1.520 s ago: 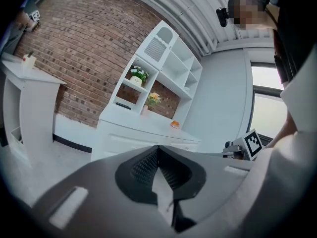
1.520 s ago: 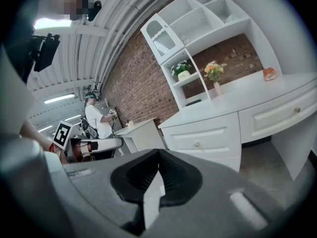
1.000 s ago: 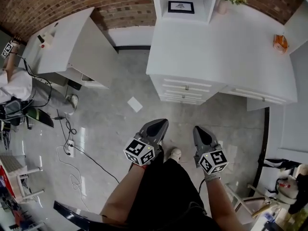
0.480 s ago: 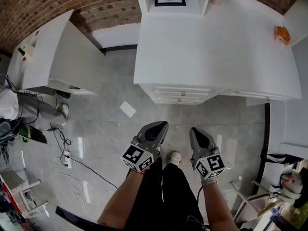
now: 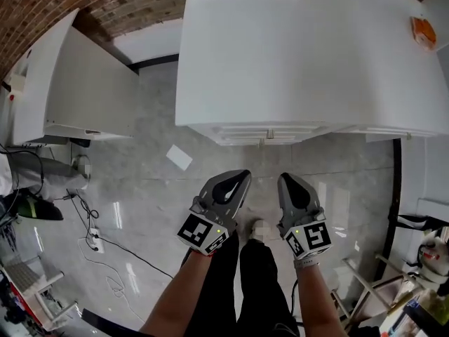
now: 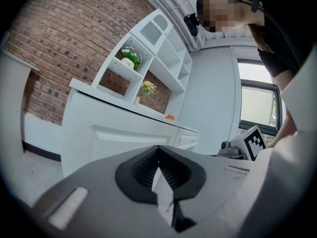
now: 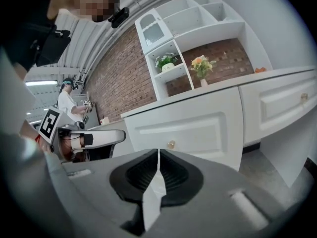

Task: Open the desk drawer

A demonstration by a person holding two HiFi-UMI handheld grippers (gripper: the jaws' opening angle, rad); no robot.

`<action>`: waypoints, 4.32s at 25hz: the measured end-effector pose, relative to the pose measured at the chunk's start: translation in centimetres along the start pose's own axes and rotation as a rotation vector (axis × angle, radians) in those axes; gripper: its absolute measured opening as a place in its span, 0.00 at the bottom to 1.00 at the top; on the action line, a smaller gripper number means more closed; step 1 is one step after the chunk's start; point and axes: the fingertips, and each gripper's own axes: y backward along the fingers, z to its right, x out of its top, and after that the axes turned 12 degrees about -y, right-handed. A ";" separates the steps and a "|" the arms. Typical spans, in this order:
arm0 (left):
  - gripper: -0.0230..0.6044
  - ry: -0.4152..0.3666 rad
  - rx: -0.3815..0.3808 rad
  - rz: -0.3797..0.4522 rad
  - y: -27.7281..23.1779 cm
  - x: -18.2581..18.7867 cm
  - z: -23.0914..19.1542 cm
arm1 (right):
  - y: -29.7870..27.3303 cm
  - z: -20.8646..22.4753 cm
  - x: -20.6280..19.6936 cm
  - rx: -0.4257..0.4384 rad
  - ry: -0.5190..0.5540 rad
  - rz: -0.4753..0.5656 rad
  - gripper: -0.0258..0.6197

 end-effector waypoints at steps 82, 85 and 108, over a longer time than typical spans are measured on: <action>0.02 -0.146 -0.132 -0.091 -7.0 -7.3 -2.7 | -7.4 2.6 -1.7 -0.233 -0.023 0.195 0.15; 0.02 -0.136 -0.116 -0.088 -6.7 -7.5 -2.3 | -6.9 2.4 -1.9 -0.227 -0.023 0.201 0.15; 0.02 -0.104 -0.071 -0.044 -4.1 -7.6 0.7 | -3.5 1.1 -3.7 -0.187 -0.037 0.179 0.15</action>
